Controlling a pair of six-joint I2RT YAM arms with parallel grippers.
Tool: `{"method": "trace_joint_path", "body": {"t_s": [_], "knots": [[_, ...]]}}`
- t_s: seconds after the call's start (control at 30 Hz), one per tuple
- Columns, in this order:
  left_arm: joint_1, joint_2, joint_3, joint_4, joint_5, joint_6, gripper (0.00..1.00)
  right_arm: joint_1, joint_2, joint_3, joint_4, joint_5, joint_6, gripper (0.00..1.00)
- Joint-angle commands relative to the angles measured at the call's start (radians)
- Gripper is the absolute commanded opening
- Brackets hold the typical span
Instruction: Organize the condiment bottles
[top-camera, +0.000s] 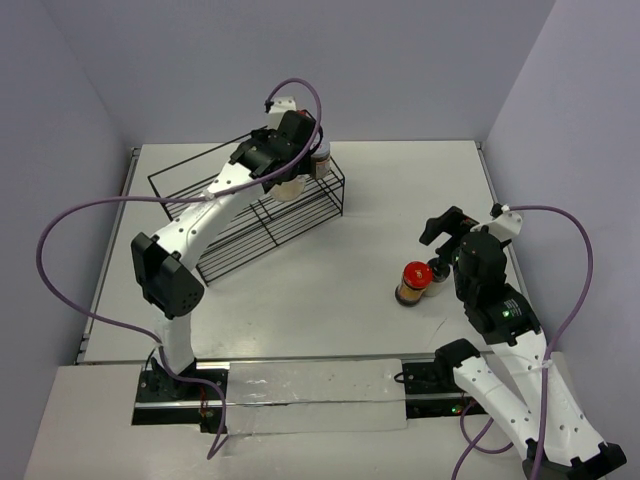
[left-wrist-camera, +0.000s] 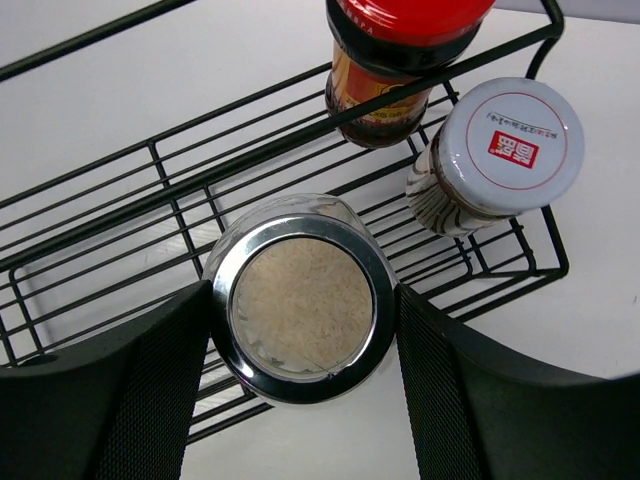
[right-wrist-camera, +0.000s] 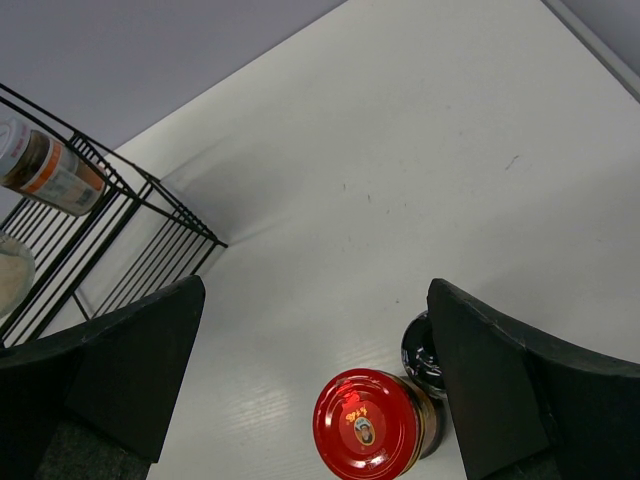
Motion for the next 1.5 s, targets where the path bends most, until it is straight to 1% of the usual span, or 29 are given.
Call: {"method": "trace_joint_path", "body": {"t_s": [0.0, 0.23, 0.3, 0.33, 0.37, 0.43, 0.53, 0.6, 0.67, 0.77, 0.9, 1.0, 1.1, 1.23, 1.3, 1.4, 1.47], "knots": [[0.015, 0.005, -0.025, 0.118, -0.039, -0.036, 0.1, -0.001, -0.009, 0.0, 0.025, 0.018, -0.004, 1.0], [0.027, 0.012, -0.086, 0.121, -0.046, -0.08, 0.1, -0.001, -0.008, -0.007, 0.016, 0.021, -0.007, 1.0], [0.03, 0.015, -0.087, 0.113, -0.036, -0.084, 0.14, -0.003, 0.001, -0.009, 0.019, 0.018, -0.01, 1.0], [0.03, 0.015, -0.087, 0.109, -0.026, -0.084, 0.2, -0.003, 0.007, -0.008, 0.02, 0.018, -0.015, 1.0], [0.029, 0.01, -0.091, 0.109, -0.016, -0.084, 0.35, -0.003, 0.025, -0.004, 0.012, 0.019, -0.023, 1.0], [0.03, -0.001, -0.1, 0.111, -0.009, -0.083, 0.52, -0.002, 0.055, 0.012, -0.007, 0.035, -0.033, 1.0], [0.027, -0.045, -0.115, 0.123, -0.004, -0.072, 0.84, -0.002, 0.102, 0.03, -0.039, 0.044, -0.036, 1.0], [0.025, -0.074, -0.114, 0.12, -0.006, -0.059, 0.9, -0.003, 0.117, 0.034, -0.044, 0.039, -0.037, 1.0], [0.018, -0.094, -0.103, 0.109, -0.013, -0.048, 0.93, -0.001, 0.126, 0.04, -0.056, 0.038, -0.036, 1.0], [0.006, -0.133, -0.073, 0.087, 0.012, -0.011, 0.94, -0.004, 0.139, 0.056, -0.079, 0.041, -0.033, 1.0], [-0.025, -0.188, -0.04, 0.063, 0.01, 0.028, 0.95, -0.002, 0.153, 0.091, -0.137, 0.047, -0.039, 1.0], [-0.056, -0.239, -0.043, 0.076, 0.002, 0.048, 0.95, -0.003, 0.152, 0.117, -0.17, 0.046, -0.048, 1.0], [-0.073, -0.281, -0.055, 0.097, 0.025, 0.068, 0.94, -0.002, 0.149, 0.142, -0.206, 0.036, -0.055, 1.0], [-0.092, -0.347, -0.096, 0.15, 0.187, 0.11, 0.94, -0.001, 0.143, 0.186, -0.287, 0.004, -0.06, 1.0], [-0.097, -0.352, -0.1, 0.148, 0.315, 0.096, 0.94, -0.001, 0.141, 0.207, -0.329, -0.031, -0.059, 1.0], [-0.132, -0.317, -0.075, 0.124, 0.402, 0.073, 0.93, -0.001, 0.144, 0.233, -0.381, -0.076, -0.057, 1.0], [-0.176, -0.296, -0.077, 0.12, 0.401, 0.071, 0.93, -0.001, 0.151, 0.252, -0.41, -0.092, -0.052, 1.0]]}}
